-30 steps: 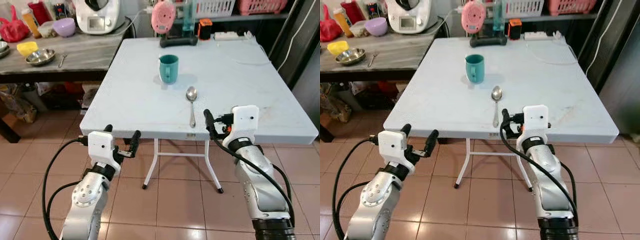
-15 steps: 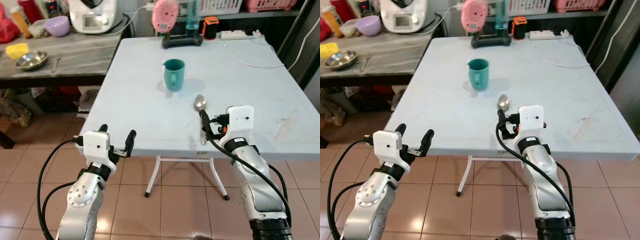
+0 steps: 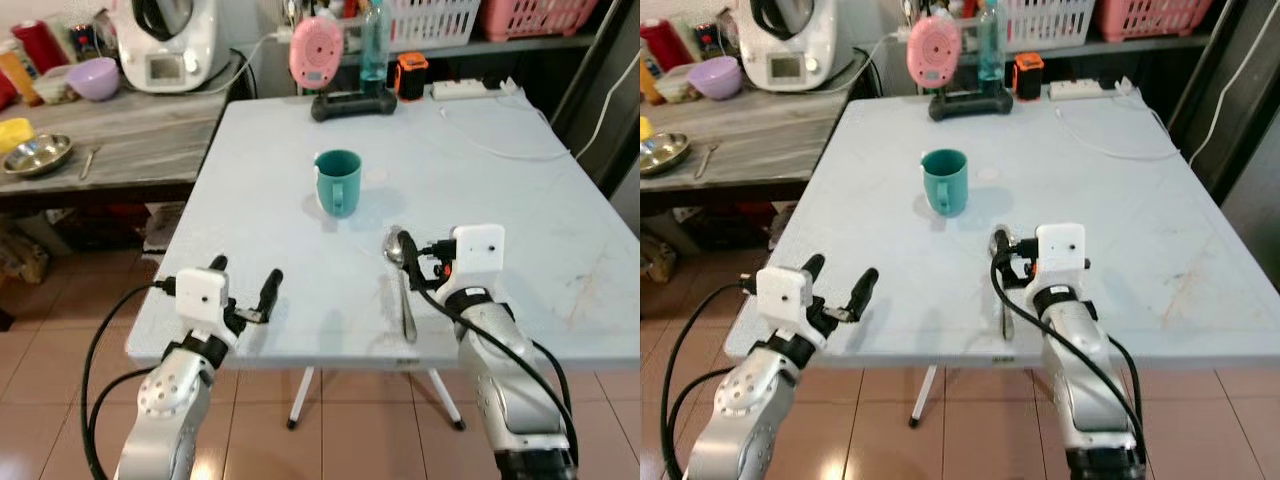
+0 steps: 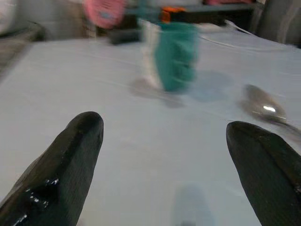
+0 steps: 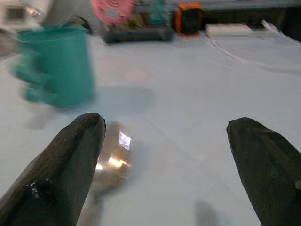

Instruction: Setting the table

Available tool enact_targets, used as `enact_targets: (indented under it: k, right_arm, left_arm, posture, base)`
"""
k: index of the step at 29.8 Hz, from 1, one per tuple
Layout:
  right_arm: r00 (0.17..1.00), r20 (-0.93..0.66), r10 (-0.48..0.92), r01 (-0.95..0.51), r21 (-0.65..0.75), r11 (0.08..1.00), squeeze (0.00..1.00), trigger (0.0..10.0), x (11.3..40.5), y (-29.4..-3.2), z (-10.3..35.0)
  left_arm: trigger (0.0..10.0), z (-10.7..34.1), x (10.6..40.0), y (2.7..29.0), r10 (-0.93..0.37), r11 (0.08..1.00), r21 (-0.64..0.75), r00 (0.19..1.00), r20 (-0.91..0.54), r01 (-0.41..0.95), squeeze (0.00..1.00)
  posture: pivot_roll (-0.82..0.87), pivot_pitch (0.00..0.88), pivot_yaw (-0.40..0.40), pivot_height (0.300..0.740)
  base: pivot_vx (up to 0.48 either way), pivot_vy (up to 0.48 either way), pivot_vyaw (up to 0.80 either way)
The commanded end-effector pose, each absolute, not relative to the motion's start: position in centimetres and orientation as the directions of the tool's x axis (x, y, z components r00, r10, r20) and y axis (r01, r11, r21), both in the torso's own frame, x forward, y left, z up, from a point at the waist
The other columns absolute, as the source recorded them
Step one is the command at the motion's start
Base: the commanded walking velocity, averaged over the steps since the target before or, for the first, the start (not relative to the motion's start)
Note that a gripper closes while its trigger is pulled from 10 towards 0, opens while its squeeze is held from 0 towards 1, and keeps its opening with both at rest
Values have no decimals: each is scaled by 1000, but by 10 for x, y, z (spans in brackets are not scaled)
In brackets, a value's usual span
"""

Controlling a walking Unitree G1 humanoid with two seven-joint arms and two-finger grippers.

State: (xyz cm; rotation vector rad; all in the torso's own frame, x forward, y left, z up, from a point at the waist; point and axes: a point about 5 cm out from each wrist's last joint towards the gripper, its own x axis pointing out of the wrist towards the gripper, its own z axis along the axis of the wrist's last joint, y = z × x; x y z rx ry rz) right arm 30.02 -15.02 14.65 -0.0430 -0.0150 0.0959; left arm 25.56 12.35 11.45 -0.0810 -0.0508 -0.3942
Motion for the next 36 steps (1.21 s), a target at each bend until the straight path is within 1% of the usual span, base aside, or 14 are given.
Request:
enact_targets:
  k: [1,5,10,20,22,25,31,36]
  right_arm:
    - [995,-1,101,-101,-26,995,0,10000,297,-148,145]
    - [992,-34,119,-119,-15,993,0,10000,294,-145,138]
    - [991,-49,124,-125,-11,992,0,10000,291,-144,134]
    - [987,-80,137,-135,21,991,0,10000,289,-139,126]
    - [985,-89,148,-146,28,989,0,10000,289,-136,125]
    - [974,-124,189,-186,29,982,0,10000,292,-122,118]
    - [963,-146,227,-221,54,974,0,10000,294,-108,114]
    - [960,-180,214,-206,65,976,0,10000,297,-105,110]
  left_arm:
    - [10000,113,249,126,-425,902,-58,904,49,427,0]
    - [10000,112,243,126,-474,878,-54,880,32,475,0]
    - [10000,109,238,126,-509,860,-44,861,12,509,0]
    - [10000,108,232,126,-565,824,-45,825,1,565,0]
    - [10000,108,231,126,-576,816,-46,817,1,576,0]
    - [10000,108,228,127,-608,794,-44,794,-2,607,0]
    - [10000,109,227,129,-639,769,-35,769,-14,638,0]
    - [10000,110,227,129,-638,770,-33,770,-9,638,0]
  posture:
    - [-134,97,95,740]
    - [-130,106,95,740]
    - [-129,108,97,740]
    - [-123,118,106,740]
    - [-122,121,105,740]
    - [-122,126,108,740]
    - [-116,129,102,740]
    - [-116,129,102,740]
  base:
    - [0,0,0]
    - [0,0,0]
    - [0,0,-270]
    - [0,0,0]
    - [0,0,0]
    - [0,0,0]
    - [0,0,0]
    - [0,0,0]
